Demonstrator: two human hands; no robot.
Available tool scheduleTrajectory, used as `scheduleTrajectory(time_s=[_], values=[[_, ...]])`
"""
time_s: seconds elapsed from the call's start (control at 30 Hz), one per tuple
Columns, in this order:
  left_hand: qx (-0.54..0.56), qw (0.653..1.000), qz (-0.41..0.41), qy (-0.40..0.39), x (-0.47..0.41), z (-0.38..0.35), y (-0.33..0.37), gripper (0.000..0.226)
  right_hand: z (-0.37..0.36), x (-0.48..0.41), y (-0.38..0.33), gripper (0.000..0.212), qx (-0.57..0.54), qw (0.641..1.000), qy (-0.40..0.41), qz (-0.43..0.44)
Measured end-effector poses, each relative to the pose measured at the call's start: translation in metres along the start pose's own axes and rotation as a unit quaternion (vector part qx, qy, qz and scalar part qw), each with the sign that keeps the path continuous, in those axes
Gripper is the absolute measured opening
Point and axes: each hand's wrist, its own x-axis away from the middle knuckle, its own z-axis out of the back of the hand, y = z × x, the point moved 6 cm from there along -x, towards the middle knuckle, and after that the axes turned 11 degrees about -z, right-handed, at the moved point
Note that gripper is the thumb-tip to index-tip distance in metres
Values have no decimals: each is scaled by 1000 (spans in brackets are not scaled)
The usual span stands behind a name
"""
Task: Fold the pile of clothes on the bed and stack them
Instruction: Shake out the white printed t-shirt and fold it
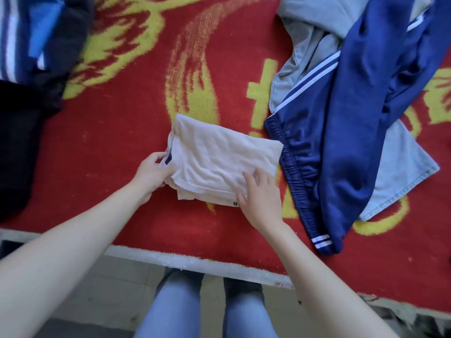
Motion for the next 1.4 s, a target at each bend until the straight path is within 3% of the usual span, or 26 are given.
scheduleTrajectory(time_s=[0.07, 0.1, 0.13, 0.2, 0.23, 0.27, 0.3, 0.33, 0.4, 0.47, 0.57, 0.73, 0.83, 0.97, 1.07, 1.2, 1.4], values=[[-61, 997, -15, 39, 1, -3, -4, 52, -23, 5, 9, 67, 94, 995, -24, 40], [-155, 984, -44, 69, 6, -1, -2, 53, -37, 7, 14, 84, 135, 988, -54, 50], [-300, 940, -119, 108, 11, -1, 6, 55, -49, 8, 19, 100, 163, 982, -80, 54], [-518, 761, -366, 134, 28, -20, 25, 63, -62, 7, 24, 122, 187, 975, -102, 58], [-571, 666, -472, 90, 37, -38, 22, 71, -64, 4, 25, 128, 196, 973, -106, 63], [-602, 597, -528, 29, 41, -53, 11, 80, -66, 1, 26, 129, 203, 971, -106, 73], [-623, 563, -543, -15, 41, -62, 0, 91, -67, -2, 27, 129, 205, 969, -106, 82], [-648, 568, -506, -47, 35, -67, -9, 103, -66, -6, 27, 126, 203, 970, -100, 90], [-669, 629, -392, -58, 21, -64, -17, 118, -60, -8, 29, 114, 195, 973, -57, 107], [-668, 662, -339, -39, 14, -59, -18, 119, -51, -9, 32, 85, 166, 978, 26, 123], [-640, 683, -351, -30, 7, -56, -14, 114, -41, -15, 34, 52, 132, 973, 106, 155], [-602, 700, -385, -5, -3, -44, 3, 80, -14, -20, 25, 42, 134, 962, 128, 200], [-559, 743, -367, -12, -2, -38, 31, 43, 3, -19, 22, 48, 131, 960, 145, 203], [-565, 728, -386, 29, 14, -17, 65, 42, 41, -20, 8, 26, 129, 939, 205, 246], [-554, 716, -414, 94, 35, 13, 88, 42, 90, -25, -25, 28, 139, 921, 215, 292], [-527, 734, -385, 188, 85, 70, 113, 45, 155, -21, -93, 60, 175, 882, 216, 380], [-474, 754, -286, 353, 208, 177, 102, 46, 209, 33, -229, 69, 200, 782, 242, 539]])
